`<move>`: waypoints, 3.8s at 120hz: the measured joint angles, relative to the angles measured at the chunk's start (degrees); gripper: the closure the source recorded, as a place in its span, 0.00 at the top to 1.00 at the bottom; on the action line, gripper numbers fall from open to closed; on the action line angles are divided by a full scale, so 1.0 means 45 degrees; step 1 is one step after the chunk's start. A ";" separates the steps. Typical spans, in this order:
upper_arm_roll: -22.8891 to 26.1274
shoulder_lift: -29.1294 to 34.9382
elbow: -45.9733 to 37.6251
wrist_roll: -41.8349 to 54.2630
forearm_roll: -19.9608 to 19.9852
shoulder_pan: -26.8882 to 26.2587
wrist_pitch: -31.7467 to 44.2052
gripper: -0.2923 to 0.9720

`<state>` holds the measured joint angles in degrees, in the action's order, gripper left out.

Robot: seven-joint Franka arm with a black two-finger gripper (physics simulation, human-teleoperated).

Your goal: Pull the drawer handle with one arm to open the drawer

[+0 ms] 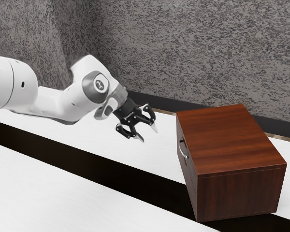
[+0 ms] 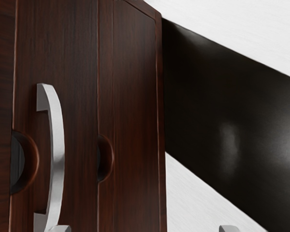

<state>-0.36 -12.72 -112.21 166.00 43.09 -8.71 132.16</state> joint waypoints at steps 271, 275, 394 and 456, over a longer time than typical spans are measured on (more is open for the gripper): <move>-0.0113 0.0742 -0.2252 0.0014 0.3065 -0.0189 0.0697 0.15; -0.0165 0.0831 -0.2380 0.0014 0.3065 -0.0177 0.0697 0.14; -0.1258 0.3033 -0.5231 0.0019 0.3107 0.0118 0.0715 0.22; -0.2590 0.4684 -0.0873 -0.1529 -0.5112 0.0694 -0.1231 0.50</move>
<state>-12.01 8.36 -116.14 159.12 20.08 -5.59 126.62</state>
